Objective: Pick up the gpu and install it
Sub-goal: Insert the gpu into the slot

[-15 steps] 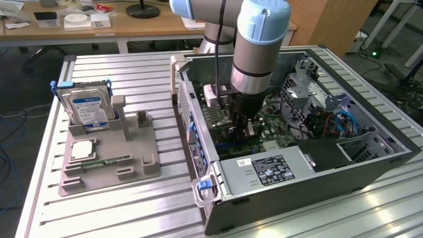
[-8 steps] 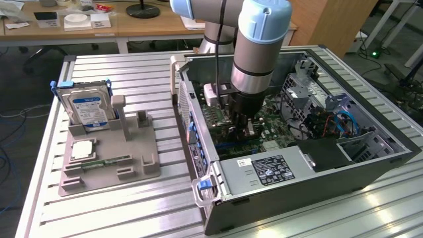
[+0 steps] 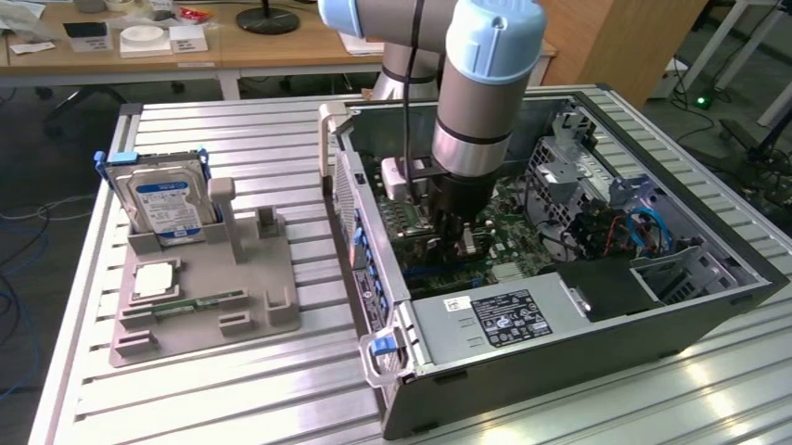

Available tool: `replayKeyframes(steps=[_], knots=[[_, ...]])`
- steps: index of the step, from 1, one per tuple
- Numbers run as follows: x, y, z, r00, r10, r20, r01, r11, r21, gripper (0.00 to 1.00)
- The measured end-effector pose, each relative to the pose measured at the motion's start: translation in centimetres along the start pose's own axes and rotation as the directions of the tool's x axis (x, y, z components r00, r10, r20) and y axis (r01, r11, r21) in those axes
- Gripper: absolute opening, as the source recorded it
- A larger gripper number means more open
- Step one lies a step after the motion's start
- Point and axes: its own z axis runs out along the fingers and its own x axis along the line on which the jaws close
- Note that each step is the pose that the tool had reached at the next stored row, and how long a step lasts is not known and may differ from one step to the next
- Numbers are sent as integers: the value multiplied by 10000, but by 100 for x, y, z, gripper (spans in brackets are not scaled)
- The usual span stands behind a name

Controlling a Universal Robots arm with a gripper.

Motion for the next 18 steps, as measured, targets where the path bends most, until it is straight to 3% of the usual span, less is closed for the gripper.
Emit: replayKeyframes(steps=[7,18], knots=[[-2,-2,-14,10000,0,12,0,10000,-36,28],[0,-1,-21,10000,0,-1,0,10000,-42,28]])
